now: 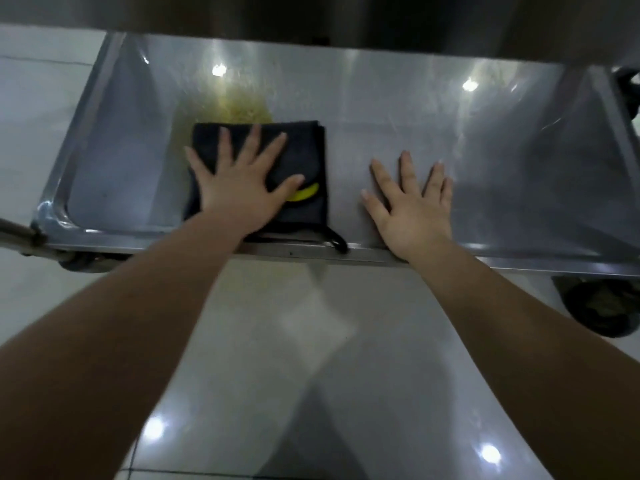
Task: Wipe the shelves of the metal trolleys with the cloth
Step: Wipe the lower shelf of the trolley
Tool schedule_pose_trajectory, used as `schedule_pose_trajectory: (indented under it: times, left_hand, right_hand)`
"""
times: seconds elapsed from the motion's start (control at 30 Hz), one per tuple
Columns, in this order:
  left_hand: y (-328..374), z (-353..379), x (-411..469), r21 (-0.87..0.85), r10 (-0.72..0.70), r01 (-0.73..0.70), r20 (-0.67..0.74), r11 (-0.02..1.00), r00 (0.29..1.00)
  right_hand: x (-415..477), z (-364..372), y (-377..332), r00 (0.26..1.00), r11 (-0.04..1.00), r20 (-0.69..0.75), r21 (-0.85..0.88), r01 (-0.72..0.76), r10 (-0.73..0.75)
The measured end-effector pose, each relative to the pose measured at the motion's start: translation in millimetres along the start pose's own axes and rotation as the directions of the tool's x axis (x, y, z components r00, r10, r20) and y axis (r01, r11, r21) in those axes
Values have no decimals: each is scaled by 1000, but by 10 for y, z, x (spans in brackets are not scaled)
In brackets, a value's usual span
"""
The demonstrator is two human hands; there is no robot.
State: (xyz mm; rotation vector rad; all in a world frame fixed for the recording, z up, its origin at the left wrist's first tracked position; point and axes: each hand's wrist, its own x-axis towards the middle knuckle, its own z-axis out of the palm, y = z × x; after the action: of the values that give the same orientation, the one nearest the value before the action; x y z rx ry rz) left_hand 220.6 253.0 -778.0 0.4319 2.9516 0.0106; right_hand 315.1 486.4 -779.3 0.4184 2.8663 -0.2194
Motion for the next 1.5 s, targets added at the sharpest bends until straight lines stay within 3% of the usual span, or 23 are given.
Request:
schedule_pose_trajectory:
  times: [0.1, 0.17, 0.23, 0.37, 0.43, 0.63, 0.77, 0.9, 1.1, 1.2, 1.37, 1.5]
  left_hand:
    - [-539, -59, 14, -1, -66, 66, 52, 998, 997]
    - [-540, -59, 17, 9, -102, 102, 53, 995, 993]
    - [-263, -58, 39, 25, -100, 98, 58, 995, 993]
    - [592, 10, -99, 6, 74, -75, 43, 997, 996]
    - [709, 10, -157, -6, 87, -87, 53, 996, 995]
    - [-430, -75, -202, 19, -94, 93, 69, 996, 993]
    - [-862, -188, -237, -38, -115, 121, 122, 992, 986]
    - [-271, -99, -187, 9, -196, 197, 118, 980, 973]
    - [786, -21, -407, -26, 93, -90, 125, 996, 988]
    - [434, -50, -366, -37, 76, -72, 137, 997, 988]
    - [-420, -132, -303, -47, -111, 121, 168, 992, 980]
    - [-510, -117, -303, -44, -105, 111, 136, 993, 985]
  right_hand:
    - [12, 30, -52, 1000, 998, -5, -62, 0, -1]
    - [20, 40, -67, 1000, 997, -19, -79, -6, 5]
    - [20, 49, -81, 1000, 996, -24, -88, -11, 9]
    - [13, 48, -50, 999, 996, -36, -94, -7, 4]
    - [16, 37, -13, 1000, 998, -28, -68, -6, 4]
    - [-14, -14, -19, 1000, 999, -4, -49, 5, -5]
    - [-16, 19, -77, 1000, 997, -19, -79, 1, -2]
    - [-33, 15, -126, 1000, 995, -16, -97, 9, -11]
    - [-33, 17, -49, 1000, 997, 7, -73, 25, -24]
    - [-34, -19, -28, 999, 998, 11, -50, 35, -35]
    - [-7, -110, -185, 998, 996, 69, -91, -6, 13]
    - [83, -149, -712, 988, 988, 38, 17, 151, -151]
